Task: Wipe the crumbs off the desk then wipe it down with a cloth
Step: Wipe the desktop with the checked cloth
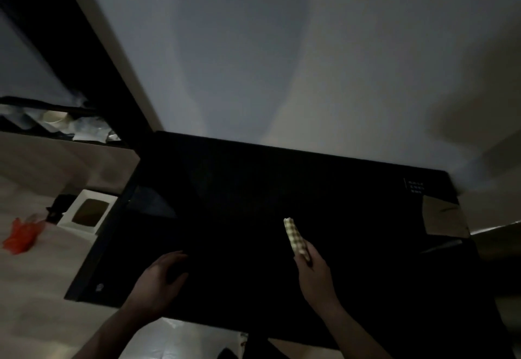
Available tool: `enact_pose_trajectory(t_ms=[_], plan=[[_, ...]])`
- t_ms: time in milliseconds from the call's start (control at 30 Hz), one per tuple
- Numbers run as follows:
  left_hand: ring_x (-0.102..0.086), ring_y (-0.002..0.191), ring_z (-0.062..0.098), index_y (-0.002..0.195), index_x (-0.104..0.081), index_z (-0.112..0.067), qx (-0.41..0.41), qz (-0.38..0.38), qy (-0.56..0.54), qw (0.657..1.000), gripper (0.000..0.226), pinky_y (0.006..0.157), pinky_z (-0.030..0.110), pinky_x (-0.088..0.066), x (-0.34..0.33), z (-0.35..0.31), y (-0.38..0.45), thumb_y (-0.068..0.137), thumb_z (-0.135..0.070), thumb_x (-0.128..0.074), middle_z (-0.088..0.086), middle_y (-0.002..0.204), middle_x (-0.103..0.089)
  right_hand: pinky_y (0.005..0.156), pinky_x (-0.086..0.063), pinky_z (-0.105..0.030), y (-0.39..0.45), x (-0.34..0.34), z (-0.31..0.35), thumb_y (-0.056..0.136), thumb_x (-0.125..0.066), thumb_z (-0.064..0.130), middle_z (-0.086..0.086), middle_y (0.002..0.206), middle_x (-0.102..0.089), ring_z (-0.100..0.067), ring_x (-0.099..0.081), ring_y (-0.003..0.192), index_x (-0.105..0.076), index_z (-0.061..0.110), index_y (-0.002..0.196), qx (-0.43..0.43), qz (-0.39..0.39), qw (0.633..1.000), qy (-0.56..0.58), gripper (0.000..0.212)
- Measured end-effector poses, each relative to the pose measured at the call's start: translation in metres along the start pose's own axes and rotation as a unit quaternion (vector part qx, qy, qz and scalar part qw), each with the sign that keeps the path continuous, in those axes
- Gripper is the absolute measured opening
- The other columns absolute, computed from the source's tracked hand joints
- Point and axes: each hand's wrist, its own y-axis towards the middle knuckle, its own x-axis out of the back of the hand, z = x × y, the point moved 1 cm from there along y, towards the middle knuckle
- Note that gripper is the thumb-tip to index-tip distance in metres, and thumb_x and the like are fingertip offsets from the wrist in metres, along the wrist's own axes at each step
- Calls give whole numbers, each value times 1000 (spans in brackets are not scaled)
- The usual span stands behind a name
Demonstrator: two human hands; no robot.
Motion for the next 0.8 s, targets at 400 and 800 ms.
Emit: enact_pose_trajectory(t_ms=[400, 800], plan=[[-62, 119, 28, 126, -67, -12, 160, -79, 7, 984, 45, 98, 39, -49, 63, 102, 62, 85, -30, -77, 10, 131, -62, 109, -45, -34, 76, -66, 77, 105, -47, 29, 8, 138, -58, -13, -59, 122, -45, 31, 151, -14, 90, 993, -80, 46], [-52, 131, 41, 153, -37, -17, 258, -79, -55, 961, 66, 106, 48, -45, 85, 252, 186, 97, -51, -49, 20, 145, -53, 119, -36, -35, 189, -218, 159, 104, -47, 24, 5, 154, -47, -15, -46, 140, -38, 29, 155, 98, 31, 980, -168, 53]])
